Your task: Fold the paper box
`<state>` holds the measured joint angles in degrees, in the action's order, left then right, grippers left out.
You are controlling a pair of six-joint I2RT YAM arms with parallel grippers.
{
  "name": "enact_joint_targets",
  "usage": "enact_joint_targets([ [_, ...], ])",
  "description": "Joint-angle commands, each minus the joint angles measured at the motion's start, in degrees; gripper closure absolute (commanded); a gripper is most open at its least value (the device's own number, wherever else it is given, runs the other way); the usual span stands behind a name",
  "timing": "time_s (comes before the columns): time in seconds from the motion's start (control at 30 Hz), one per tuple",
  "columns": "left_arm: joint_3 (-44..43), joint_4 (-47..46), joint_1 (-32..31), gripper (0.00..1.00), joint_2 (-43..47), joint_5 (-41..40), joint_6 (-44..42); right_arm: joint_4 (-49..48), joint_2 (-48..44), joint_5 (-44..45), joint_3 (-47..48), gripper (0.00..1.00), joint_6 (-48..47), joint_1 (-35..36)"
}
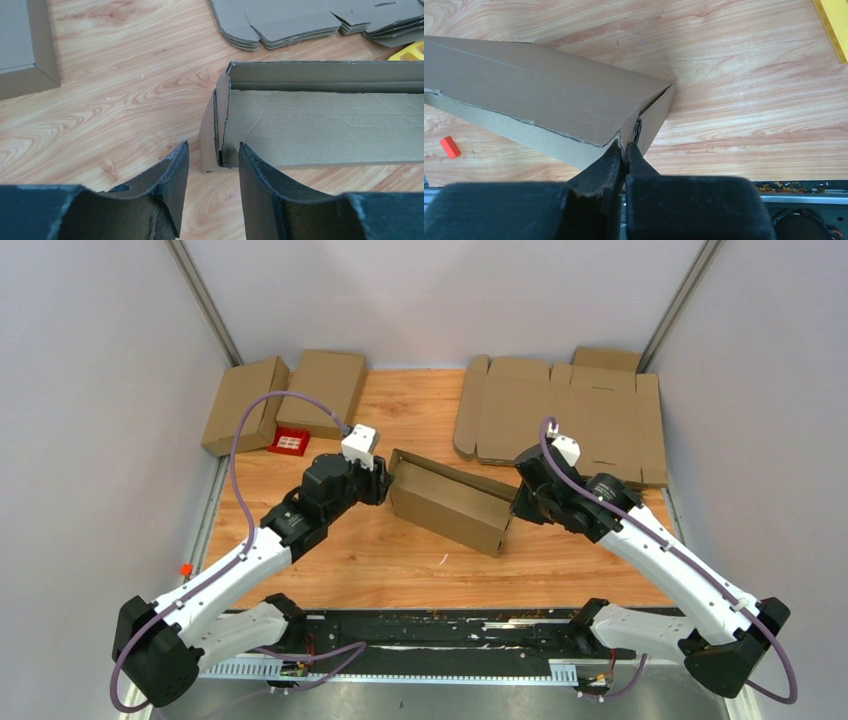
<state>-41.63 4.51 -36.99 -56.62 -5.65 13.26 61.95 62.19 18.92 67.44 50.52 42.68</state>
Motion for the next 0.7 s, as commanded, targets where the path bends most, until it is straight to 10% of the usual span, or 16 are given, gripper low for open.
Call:
enact_joint_targets([
  [0.0,-1.46,0.4,0.24,0.5,1.48,0.25,1.45,2.38,1.17,3.22,-0.24,1.0,-0.21,0.77],
  [0.27,-2.12,8.5,0.12,0.51,11.4,-0.25,4.52,2.36,1.54,3.32,1.2,1.0,-1.2,0.79],
  [0.4,-1.12,8.82,-1.6,0.72,12.81,8.56,8.64,1.43,1.44,3.26,1.29,1.0,-2.1,0.8],
  [0.67,5.03,-11.36,-24.37,0.97,3.8,0.21,14.93,0.54,1.59,2.33,1.36,1.0,-2.87,0.79],
])
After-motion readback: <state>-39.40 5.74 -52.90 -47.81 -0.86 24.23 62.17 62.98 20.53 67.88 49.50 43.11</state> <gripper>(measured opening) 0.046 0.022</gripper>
